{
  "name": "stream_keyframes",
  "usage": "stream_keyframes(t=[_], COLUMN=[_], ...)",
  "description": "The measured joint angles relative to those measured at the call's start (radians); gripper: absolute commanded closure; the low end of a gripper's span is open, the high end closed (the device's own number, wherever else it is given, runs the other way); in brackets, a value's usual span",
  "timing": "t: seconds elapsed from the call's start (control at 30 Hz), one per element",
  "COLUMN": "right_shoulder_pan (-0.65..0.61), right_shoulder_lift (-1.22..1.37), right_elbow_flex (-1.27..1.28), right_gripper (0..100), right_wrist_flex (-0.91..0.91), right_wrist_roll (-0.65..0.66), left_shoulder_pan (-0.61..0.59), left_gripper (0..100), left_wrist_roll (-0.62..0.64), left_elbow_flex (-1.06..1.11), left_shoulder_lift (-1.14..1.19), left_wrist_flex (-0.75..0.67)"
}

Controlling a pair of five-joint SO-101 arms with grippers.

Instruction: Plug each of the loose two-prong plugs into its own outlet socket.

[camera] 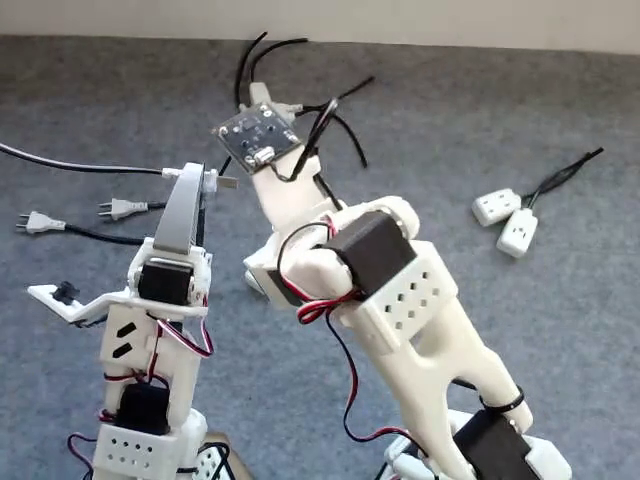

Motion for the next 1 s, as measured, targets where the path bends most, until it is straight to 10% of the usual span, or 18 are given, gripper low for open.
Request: stream_keyframes(t=[1.0], right_shoulder_pan=[0.138], right_shoulder_lift=[0.000], right_elbow_flex=[-0.069], right_gripper=[99.1], right_wrist_flex=[-0.273], right_wrist_roll=[0.002], left_shoulder_pan=[0.227], left_gripper=[99], left_wrist_roll=[0.002], left_elbow_flex=[-0.003], left_shoulder_lift=[-0.011], left_wrist_flex=[0.094])
